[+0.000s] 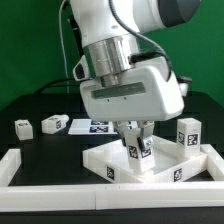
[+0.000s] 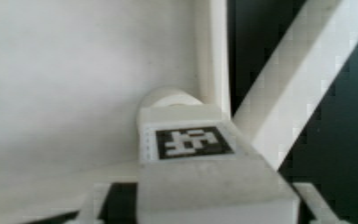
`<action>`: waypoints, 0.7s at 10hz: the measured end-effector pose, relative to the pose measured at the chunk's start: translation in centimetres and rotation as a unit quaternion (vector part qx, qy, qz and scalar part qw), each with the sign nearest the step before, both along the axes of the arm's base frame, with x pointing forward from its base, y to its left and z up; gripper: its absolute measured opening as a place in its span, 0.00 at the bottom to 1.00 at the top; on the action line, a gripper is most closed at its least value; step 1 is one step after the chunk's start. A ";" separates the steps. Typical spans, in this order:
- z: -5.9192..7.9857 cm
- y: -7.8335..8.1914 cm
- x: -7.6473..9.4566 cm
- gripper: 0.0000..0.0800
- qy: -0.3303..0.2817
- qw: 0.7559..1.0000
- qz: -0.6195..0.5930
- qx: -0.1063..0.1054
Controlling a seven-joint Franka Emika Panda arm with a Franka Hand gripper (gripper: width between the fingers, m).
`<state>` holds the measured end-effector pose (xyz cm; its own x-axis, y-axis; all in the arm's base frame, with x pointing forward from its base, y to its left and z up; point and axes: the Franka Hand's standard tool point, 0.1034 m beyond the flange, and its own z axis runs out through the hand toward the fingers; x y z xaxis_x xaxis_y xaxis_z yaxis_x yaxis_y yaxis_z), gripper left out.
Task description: Assemble square table
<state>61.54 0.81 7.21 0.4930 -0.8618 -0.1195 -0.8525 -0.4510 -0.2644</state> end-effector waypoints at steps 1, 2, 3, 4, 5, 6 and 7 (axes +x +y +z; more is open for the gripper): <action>0.0 0.0 -0.1 0.37 0.012 0.998 -0.055 0.018; 0.0 0.1 -0.2 0.37 0.021 0.996 -0.081 0.029; -0.1 0.2 -0.2 0.37 0.036 0.989 -0.139 0.045; -0.1 0.2 -0.3 0.37 0.043 0.983 -0.171 0.054; -0.1 -0.1 -0.3 0.37 0.046 0.980 -0.184 0.057; -0.1 -0.7 -0.3 0.37 0.044 0.981 -0.181 0.054; -0.1 -1.2 -0.3 0.37 0.042 0.982 -0.175 0.051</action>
Offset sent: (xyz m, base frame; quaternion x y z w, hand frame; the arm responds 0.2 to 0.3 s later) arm 0.0038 -0.0088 -0.0003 0.0118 -0.0004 0.2498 0.9682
